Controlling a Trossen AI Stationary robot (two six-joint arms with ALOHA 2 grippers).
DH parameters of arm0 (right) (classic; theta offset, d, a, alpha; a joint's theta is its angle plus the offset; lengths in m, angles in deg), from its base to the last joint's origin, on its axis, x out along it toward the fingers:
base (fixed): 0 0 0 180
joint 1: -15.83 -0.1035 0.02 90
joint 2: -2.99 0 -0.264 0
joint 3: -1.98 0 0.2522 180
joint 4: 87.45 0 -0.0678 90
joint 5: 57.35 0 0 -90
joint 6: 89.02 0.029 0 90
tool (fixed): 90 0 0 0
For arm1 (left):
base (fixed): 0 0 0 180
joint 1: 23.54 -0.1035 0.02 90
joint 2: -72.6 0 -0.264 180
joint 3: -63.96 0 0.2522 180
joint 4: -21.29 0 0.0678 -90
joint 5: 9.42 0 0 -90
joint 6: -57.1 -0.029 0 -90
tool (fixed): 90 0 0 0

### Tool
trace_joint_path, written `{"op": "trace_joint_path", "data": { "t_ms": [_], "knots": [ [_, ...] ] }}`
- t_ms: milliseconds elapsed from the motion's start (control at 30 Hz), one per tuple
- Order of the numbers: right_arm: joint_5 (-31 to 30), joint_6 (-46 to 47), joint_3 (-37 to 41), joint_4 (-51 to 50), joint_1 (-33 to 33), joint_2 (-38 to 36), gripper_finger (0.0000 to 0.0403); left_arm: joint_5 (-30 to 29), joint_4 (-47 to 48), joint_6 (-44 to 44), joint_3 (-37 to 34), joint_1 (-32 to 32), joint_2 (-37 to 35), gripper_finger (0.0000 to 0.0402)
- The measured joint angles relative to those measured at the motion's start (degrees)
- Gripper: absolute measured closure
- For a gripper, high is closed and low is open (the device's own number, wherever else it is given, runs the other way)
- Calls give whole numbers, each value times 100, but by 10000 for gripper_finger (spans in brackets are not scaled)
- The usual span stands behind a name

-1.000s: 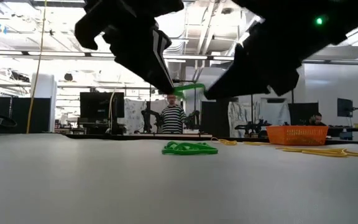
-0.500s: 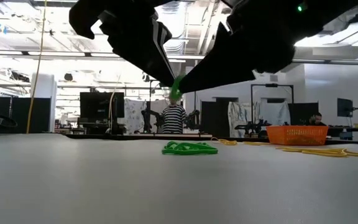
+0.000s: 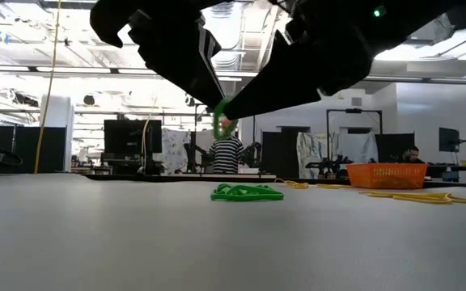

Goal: Sort rubber bands into baskets
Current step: Put the green rubber band into the orange bin

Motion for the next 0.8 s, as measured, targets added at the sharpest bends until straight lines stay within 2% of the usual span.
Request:
{"op": "trace_joint_path", "data": {
  "t_ms": [167, 300, 433, 800],
  "knots": [
    [-1, -34, 0, 1, 103, 0, 273, 13, -27, 15, 0, 97, 0, 401],
    [28, -42, 0, -7, 202, 0, 326, 17, -64, 31, 0, 176, 0, 401],
    [367, -41, 0, -8, 305, 0, 380, 2, -150, -22, 0, 247, 0, 401],
    [434, -40, 0, -161, 292, 0, 384, 3, -52, 42, 0, 288, 0, 401]
  ]
}}
